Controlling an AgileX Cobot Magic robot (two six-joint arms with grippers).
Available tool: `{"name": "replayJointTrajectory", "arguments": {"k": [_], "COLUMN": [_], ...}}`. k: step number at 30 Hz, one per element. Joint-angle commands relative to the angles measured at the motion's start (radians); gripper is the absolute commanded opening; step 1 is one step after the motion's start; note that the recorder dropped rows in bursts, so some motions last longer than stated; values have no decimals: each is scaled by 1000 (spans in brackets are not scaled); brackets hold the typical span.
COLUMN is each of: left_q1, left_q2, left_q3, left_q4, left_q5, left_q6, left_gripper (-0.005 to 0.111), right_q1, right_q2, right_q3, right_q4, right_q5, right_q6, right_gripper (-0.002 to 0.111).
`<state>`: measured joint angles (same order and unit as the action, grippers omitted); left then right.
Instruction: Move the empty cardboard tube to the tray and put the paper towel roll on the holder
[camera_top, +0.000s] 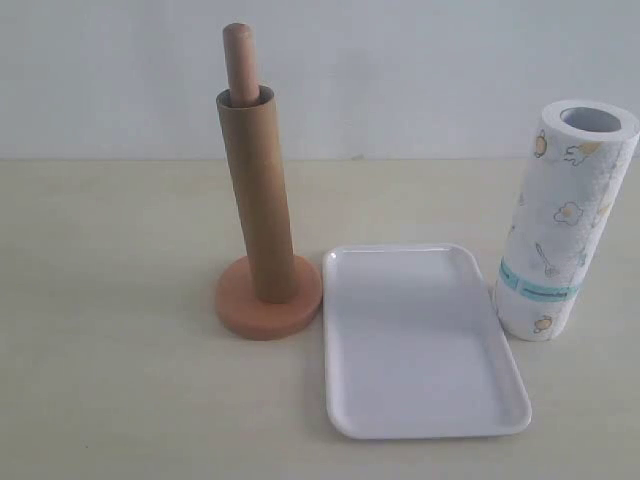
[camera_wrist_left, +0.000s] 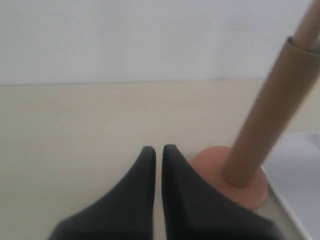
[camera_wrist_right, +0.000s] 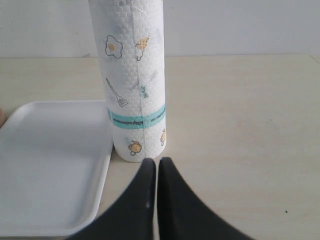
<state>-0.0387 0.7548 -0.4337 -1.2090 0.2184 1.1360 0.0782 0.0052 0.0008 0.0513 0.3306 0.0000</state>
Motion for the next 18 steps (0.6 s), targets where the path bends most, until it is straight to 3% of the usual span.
{"name": "replayJointTrajectory", "arguments": {"k": [1, 2, 4, 11, 15, 18], "left_q1": [-60, -66, -65, -65, -65, -65], "left_q2": [102, 136, 173, 327, 482, 604], "left_q3": [16, 10, 9, 0, -40, -102], "left_q4": [-535, -535, -535, -535, -535, -535], "left_q5": [265, 388, 473, 307, 393, 503], "left_q6": [749, 872, 945, 943, 937, 937], "left_gripper": [4, 4, 4, 4, 6, 21], "right_q1": [1, 1, 1, 1, 1, 1], "right_q2": [-5, -5, -5, -5, -5, -5], "right_q3": [-1, -1, -1, -1, -1, -1], "right_q4": [0, 0, 0, 0, -2, -11], "right_q5": [-8, -8, -8, -8, -5, -5], "right_q6": [0, 0, 0, 0, 0, 0], "right_gripper": [1, 1, 1, 1, 1, 1]}}
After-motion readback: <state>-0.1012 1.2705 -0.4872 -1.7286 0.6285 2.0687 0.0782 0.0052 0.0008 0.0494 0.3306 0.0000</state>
